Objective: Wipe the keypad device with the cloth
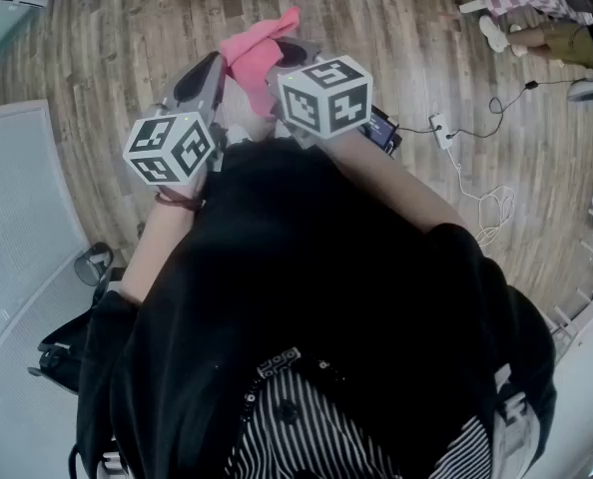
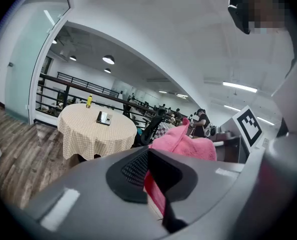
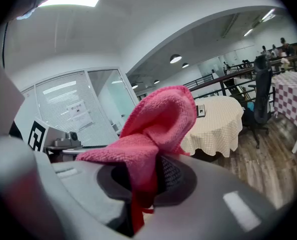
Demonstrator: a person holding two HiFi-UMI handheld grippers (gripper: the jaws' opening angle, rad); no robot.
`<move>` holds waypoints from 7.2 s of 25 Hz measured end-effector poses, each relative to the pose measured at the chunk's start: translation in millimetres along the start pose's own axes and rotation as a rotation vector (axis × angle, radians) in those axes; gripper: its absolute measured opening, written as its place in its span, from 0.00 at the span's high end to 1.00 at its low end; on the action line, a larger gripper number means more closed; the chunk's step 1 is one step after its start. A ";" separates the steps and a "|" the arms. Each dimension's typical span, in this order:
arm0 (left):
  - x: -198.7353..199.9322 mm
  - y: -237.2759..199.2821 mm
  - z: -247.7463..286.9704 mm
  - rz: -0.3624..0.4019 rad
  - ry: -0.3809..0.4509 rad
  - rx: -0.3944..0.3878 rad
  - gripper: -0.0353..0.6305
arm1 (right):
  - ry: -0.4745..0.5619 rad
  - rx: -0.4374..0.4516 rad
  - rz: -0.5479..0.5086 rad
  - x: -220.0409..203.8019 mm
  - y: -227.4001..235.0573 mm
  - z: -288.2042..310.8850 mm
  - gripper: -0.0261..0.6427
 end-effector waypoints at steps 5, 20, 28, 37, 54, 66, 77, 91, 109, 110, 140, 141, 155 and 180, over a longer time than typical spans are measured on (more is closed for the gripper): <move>5.4 8.6 4.3 0.040 0.017 -0.011 0.95 | -0.007 0.029 -0.015 -0.8 -3.9 -0.6 0.87; 5.9 27.9 28.1 0.082 0.009 0.000 0.95 | 0.053 0.125 0.060 7.3 19.4 -12.1 0.87; -0.4 19.3 28.4 0.058 -0.011 0.023 0.95 | 0.022 0.169 0.059 2.2 20.2 -2.3 0.87; 15.4 -2.7 60.9 0.069 -0.044 -0.015 0.95 | 0.000 0.119 0.069 15.8 43.3 24.0 0.87; 94.4 -91.4 147.3 0.111 -0.080 -0.144 0.95 | 0.027 -0.033 0.083 81.7 94.4 125.3 0.87; 157.6 -180.0 160.9 0.145 -0.114 -0.234 0.95 | 0.044 -0.130 0.106 129.0 79.1 216.1 0.87; 191.5 -262.0 139.6 0.126 -0.076 -0.217 0.95 | 0.029 -0.132 0.038 154.2 40.6 297.1 0.87; 206.2 -313.1 126.9 0.063 -0.046 -0.179 0.95 | -0.050 -0.080 -0.033 168.0 18.9 346.8 0.87; 228.1 -350.4 185.7 0.024 -0.041 -0.074 0.95 | -0.085 0.017 -0.015 190.3 73.1 401.8 0.87; 230.6 -350.3 196.8 0.024 -0.045 -0.074 0.95 | -0.086 0.017 -0.011 193.4 83.8 404.0 0.87; 362.0 -340.0 502.9 0.060 -0.089 0.046 0.95 | -0.071 0.137 0.078 339.9 389.8 484.2 0.87; 362.8 -341.0 506.1 0.058 -0.093 0.048 0.95 | -0.071 0.139 0.080 341.1 393.0 486.2 0.87; 371.6 -367.8 516.9 0.052 -0.138 0.029 0.95 | -0.095 0.146 0.104 345.0 397.7 514.7 0.87; 447.0 -460.3 633.7 0.128 -0.299 -0.104 0.95 | -0.057 -0.030 0.219 402.3 477.5 625.4 0.87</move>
Point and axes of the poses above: the fingertips, and each gripper's own axes: z forward along the fingers, y to its right, x out of its top, the point moved 6 cm from there along -z, backward along the fingers, and after that the axes turned 7 degrees about -z, right-handed, at the moved point
